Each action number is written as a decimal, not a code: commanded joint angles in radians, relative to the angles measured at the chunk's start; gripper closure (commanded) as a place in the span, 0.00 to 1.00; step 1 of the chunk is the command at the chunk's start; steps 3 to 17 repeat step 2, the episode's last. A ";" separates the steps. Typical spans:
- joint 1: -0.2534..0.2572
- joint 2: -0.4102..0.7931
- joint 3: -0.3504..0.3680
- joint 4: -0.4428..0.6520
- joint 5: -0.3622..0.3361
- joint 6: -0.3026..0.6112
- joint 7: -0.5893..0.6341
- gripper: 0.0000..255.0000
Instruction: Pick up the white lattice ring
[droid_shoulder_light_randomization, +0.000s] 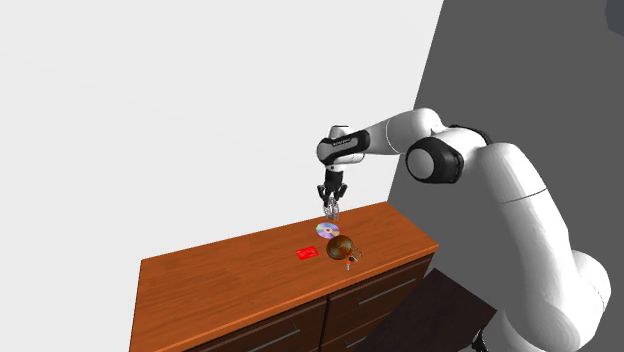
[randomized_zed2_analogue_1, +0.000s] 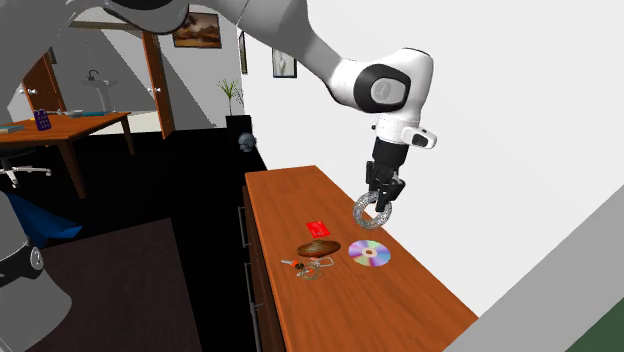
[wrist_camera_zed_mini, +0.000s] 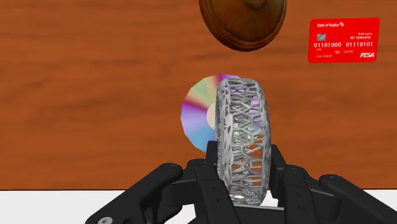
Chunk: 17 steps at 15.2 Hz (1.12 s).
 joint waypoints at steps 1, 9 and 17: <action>-0.001 -0.004 -0.001 0.008 -0.001 -0.012 0.000 1.00; -0.001 -0.004 -0.001 0.008 -0.001 -0.012 0.000 1.00; -0.001 -0.004 -0.001 0.008 -0.001 -0.012 0.000 1.00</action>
